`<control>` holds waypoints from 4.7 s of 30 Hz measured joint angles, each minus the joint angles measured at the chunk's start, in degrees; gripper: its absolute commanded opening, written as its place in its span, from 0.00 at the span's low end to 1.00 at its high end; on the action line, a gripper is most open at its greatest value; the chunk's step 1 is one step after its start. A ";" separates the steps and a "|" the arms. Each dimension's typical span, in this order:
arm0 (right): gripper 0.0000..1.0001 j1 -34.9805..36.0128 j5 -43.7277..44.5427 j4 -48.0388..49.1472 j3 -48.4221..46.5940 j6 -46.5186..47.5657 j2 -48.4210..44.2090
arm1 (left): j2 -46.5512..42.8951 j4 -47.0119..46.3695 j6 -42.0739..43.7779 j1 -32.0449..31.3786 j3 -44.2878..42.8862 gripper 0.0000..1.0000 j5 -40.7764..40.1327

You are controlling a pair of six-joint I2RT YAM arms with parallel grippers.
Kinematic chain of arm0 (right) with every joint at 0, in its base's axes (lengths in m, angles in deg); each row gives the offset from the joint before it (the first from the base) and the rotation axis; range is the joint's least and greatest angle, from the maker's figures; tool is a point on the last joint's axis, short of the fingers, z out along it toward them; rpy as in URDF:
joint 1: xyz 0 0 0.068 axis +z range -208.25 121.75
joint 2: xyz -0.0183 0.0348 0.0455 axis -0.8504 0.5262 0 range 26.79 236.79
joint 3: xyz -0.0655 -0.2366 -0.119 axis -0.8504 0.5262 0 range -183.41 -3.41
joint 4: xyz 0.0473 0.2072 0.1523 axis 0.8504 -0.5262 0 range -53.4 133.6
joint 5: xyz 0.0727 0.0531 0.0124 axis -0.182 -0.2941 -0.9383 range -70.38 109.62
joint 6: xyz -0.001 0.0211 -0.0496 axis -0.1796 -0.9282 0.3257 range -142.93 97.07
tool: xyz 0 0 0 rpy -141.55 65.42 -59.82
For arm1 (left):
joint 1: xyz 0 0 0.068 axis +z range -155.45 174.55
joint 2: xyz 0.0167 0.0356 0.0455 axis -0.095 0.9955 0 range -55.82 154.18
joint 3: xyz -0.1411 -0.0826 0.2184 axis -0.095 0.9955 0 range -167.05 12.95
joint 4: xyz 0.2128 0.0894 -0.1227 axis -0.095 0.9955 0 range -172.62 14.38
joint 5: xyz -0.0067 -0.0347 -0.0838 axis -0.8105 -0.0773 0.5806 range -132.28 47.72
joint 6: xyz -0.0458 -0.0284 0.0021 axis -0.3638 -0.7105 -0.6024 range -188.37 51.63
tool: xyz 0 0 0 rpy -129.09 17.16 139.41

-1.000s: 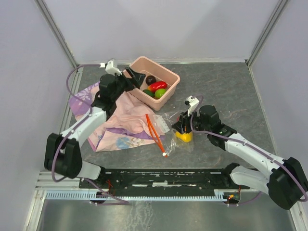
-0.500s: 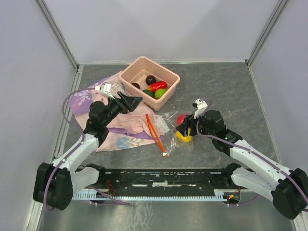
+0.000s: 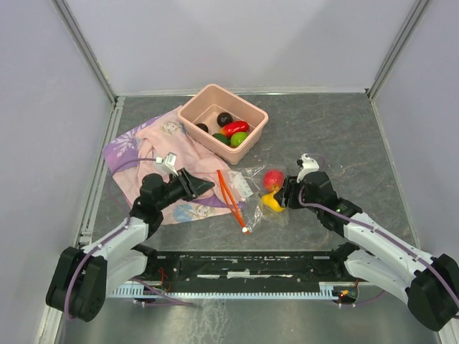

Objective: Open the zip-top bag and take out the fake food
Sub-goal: Place the fake fruit in the bin, then pick up the fake fruit from the zipper food storage bag.

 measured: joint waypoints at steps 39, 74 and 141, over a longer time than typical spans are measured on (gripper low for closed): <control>0.46 0.00 -2.38 -5.57 -1.75 7.32 -4.48 | 29.00 -9.14 1.33 -17.25 -6.51 0.51 -2.16; 0.37 0.00 -4.02 -0.98 -8.87 15.15 22.10 | 34.69 -13.14 1.33 -17.90 -9.09 0.56 -1.95; 0.26 1.51 -4.13 4.96 -21.59 20.26 32.33 | 30.60 -12.76 -1.88 -18.49 -11.32 0.68 -11.43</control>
